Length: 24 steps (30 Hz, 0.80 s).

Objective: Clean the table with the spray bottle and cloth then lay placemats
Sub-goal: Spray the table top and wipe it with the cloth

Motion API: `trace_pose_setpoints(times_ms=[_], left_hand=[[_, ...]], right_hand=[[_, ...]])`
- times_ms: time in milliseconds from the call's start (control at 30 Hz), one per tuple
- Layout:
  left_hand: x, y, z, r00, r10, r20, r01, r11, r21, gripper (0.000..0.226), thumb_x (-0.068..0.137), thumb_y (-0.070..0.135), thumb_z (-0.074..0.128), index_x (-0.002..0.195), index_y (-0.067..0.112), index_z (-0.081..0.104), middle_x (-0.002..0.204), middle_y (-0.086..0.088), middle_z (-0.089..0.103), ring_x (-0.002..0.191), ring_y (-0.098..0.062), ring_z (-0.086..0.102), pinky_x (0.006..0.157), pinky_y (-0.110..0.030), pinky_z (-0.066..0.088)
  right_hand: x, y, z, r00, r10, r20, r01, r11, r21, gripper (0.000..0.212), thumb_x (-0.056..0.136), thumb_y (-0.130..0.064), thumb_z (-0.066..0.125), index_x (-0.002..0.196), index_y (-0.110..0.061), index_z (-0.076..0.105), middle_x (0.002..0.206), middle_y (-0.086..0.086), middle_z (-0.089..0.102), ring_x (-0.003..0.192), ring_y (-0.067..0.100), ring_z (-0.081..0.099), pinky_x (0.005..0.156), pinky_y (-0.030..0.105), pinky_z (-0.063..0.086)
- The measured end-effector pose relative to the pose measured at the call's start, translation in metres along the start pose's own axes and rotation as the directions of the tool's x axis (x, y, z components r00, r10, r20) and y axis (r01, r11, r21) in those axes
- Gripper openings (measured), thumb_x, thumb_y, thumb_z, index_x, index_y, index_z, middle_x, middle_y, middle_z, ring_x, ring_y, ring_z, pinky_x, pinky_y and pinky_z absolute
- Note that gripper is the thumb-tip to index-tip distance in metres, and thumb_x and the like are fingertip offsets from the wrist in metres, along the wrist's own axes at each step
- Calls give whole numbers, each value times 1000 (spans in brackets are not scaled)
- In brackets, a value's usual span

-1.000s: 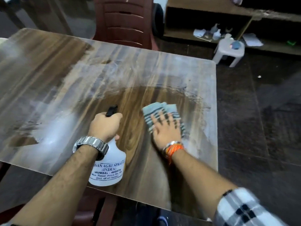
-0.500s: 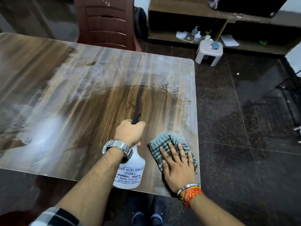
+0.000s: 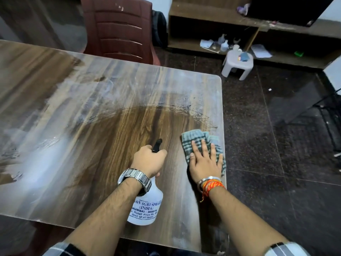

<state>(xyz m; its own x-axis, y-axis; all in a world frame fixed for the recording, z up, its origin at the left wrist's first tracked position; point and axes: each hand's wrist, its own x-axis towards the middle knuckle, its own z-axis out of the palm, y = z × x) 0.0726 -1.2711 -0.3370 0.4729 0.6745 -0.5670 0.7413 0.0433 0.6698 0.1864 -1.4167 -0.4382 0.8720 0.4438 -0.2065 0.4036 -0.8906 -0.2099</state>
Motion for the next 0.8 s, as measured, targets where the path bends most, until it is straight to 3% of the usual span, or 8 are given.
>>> trace_pose_setpoints(times_ms=[300,500,567,667,733,800], left_hand=[[62,39,-6,992,-46,-118,43,999,-21,16,88,29,58,83,14,59,62,2,62,39,-18,63,51,-24,42],[128,116,-7,977,24,-212,-38,997,-63,27,87,28,58,64,15,52,50,0,56,44,-26,68,46,-20,39],[145,140,-2,965,80,-251,-91,995,-31,28,83,27,59,59,14,52,54,-5,60,53,-32,70,50,-23,41],[166,163,6,942,148,-301,-152,988,9,35,84,26,62,56,14,47,59,-5,58,57,-27,57,49,-28,39],[179,168,8,959,142,-245,-145,989,6,26,80,32,61,63,13,55,75,-11,70,70,-32,68,62,-34,56],[191,167,4,972,104,-210,-104,994,9,26,74,36,58,75,11,62,88,-17,75,78,-37,73,71,-38,62]], right_hand=[[165,-10,-31,999,24,41,-24,1000,4,51,96,-52,16,146,-51,5,160,-12,0,147,23,-6,115,56,-5],[237,-31,-37,999,-30,17,30,1000,-2,52,96,-51,15,146,-49,6,160,-11,0,147,24,-6,114,57,-6],[246,-33,-34,999,-33,-6,33,999,-15,52,96,-50,15,147,-49,6,160,-11,0,147,24,-6,114,57,-6],[260,-32,-35,999,-31,15,31,999,-24,52,96,-50,15,147,-48,5,160,-10,-2,147,23,-8,114,56,-7],[273,-32,-39,999,-7,32,7,1000,-10,52,96,-50,16,147,-48,4,160,-10,-4,146,23,-9,114,57,-6],[288,-36,-44,998,48,43,-49,999,15,53,95,-49,16,147,-48,3,160,-10,-6,146,25,-10,114,58,-6]])
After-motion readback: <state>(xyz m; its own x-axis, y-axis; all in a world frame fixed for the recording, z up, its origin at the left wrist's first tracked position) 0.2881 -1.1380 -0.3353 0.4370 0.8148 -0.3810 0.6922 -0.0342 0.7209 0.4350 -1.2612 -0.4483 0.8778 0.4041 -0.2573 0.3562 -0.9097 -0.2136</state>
